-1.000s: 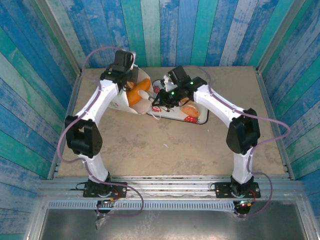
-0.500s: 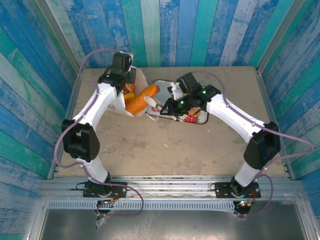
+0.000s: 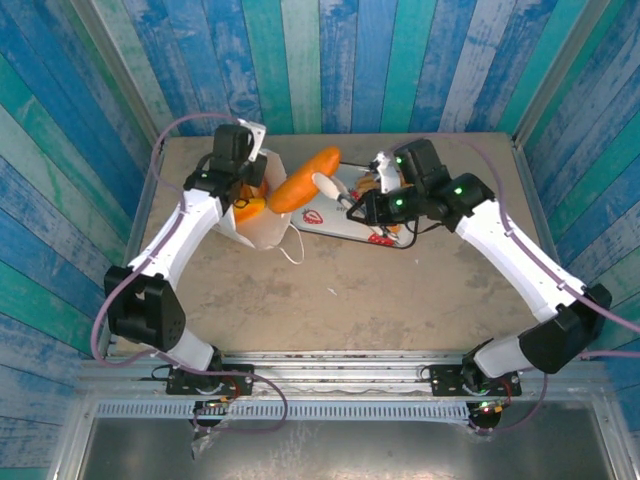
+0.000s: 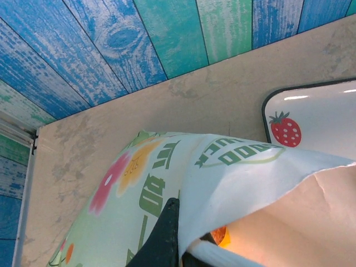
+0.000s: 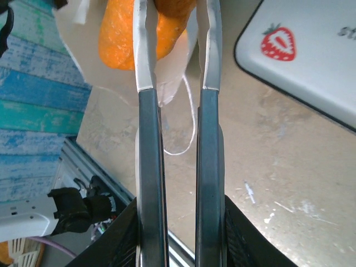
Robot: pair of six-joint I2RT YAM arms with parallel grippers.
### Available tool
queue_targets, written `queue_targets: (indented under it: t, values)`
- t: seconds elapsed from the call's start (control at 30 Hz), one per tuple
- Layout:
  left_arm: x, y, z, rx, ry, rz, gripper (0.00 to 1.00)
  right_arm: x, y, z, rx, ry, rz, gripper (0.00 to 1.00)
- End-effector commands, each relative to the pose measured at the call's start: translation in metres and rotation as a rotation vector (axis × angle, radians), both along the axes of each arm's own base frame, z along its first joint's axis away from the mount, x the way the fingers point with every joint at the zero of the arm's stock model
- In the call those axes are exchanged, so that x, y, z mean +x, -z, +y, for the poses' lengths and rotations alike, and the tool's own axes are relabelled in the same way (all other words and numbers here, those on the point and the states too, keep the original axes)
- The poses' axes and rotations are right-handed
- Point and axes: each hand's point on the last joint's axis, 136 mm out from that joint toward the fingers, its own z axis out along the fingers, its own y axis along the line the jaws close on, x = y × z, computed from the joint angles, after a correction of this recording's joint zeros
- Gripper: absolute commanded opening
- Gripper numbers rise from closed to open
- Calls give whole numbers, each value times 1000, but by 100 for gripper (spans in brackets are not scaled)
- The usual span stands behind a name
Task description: Take the fake bread out of the paper bag
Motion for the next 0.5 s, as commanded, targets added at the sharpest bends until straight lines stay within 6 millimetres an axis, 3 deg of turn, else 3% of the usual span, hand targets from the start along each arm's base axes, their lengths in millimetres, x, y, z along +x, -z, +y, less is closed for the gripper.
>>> queue_targets:
  t: [0.0,0.23,0.47]
  values:
    - [-8,-35,1,14,43,-99,0,1,0,-23,-33,33,-20,3]
    - [-25,-39,-10,-1,140,-127,0,23,18,-57,-105,121,-7,4]
    - [-38,-53,-13,-25,171,-179,2,46,55,-44,-155,69,91,4]
